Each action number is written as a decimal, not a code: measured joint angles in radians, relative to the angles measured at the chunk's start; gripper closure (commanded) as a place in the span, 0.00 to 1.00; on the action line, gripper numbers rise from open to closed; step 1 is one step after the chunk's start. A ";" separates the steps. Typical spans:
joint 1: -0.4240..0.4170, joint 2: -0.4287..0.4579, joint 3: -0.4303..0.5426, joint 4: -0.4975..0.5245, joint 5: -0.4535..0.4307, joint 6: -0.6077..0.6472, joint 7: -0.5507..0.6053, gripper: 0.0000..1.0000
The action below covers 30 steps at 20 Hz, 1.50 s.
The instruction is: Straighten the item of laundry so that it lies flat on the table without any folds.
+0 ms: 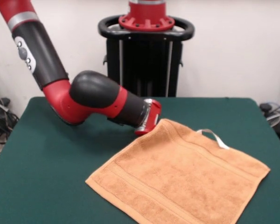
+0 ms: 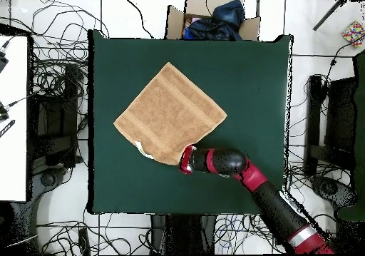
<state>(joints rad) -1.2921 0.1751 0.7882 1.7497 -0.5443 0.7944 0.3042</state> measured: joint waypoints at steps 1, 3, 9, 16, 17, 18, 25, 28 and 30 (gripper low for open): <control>-0.016 0.010 0.000 0.000 0.000 0.000 0.000 1.00; -0.056 0.038 0.000 0.000 0.000 0.000 0.000 1.00; -0.111 0.089 0.001 0.001 0.000 0.000 0.000 1.00; -0.164 0.158 0.011 0.034 0.029 0.001 0.000 1.00; -0.171 0.167 0.012 0.040 0.034 0.002 0.000 1.00; -0.179 0.178 0.012 0.047 0.039 0.004 0.000 1.00; -0.234 0.262 0.013 0.095 0.069 0.046 0.000 1.00; -0.244 0.294 0.012 0.108 0.075 0.078 0.000 1.00; -0.245 0.312 0.012 0.112 0.075 0.096 0.000 1.00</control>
<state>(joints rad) -1.5367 0.4870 0.8006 1.8612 -0.4697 0.8905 0.3042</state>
